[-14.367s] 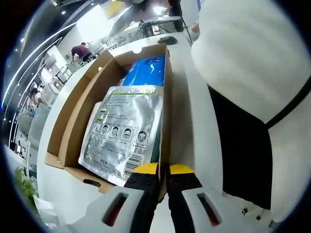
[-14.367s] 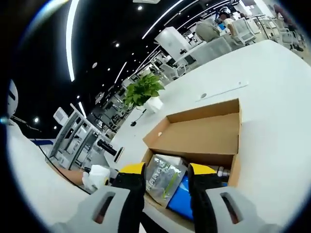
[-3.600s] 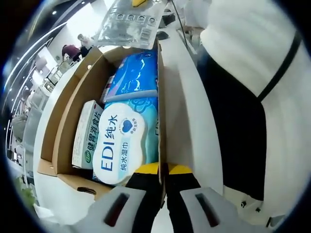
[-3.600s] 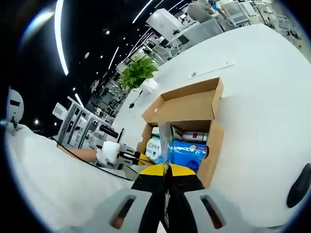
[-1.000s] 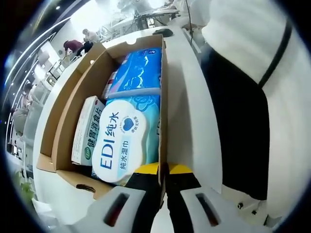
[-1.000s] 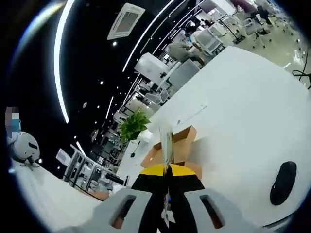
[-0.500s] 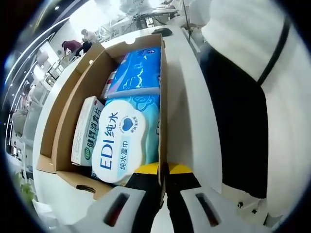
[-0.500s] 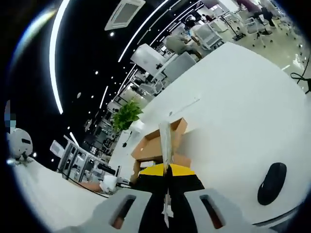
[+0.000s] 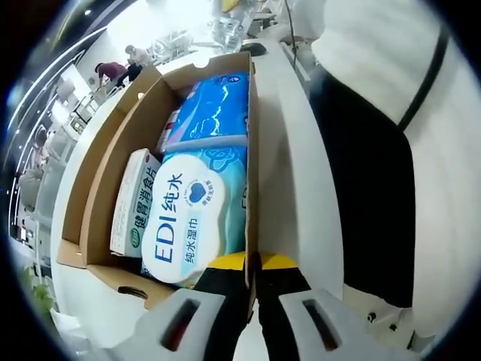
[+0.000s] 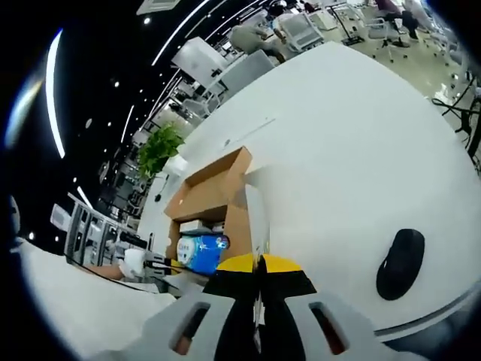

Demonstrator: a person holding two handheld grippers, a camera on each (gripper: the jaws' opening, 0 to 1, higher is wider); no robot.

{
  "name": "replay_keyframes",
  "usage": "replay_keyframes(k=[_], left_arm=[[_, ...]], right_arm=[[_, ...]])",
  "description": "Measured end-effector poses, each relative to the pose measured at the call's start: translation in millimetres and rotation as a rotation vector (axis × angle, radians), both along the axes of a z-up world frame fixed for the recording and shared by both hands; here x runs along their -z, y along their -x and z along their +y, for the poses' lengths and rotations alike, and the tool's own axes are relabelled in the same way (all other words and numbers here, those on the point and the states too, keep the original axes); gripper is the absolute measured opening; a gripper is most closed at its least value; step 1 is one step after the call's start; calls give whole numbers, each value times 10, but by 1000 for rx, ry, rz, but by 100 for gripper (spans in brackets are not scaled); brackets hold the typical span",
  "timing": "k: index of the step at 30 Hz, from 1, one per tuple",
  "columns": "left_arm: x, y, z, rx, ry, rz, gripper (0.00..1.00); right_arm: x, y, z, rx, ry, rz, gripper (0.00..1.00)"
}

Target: Operate the shoe box by opening the lid, removing the specified soft item, and placing it in the target area until the item is outside and the box remains undamaged.

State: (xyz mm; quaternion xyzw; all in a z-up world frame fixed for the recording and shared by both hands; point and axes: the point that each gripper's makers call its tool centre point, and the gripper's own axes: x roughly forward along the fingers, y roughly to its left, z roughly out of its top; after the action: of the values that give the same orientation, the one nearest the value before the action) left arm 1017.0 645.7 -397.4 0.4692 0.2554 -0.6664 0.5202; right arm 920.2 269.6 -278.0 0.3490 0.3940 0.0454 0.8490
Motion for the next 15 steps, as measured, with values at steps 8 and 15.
replay_keyframes(k=[8, 15], left_arm=[[-2, 1, -1, 2, -1, 0, 3], [1, 0, -1, 4, -11, 14, 2]], right_arm=[[173, -67, -5, -114, 30, 13, 0], [613, -7, 161, -187, -12, 131, 0]])
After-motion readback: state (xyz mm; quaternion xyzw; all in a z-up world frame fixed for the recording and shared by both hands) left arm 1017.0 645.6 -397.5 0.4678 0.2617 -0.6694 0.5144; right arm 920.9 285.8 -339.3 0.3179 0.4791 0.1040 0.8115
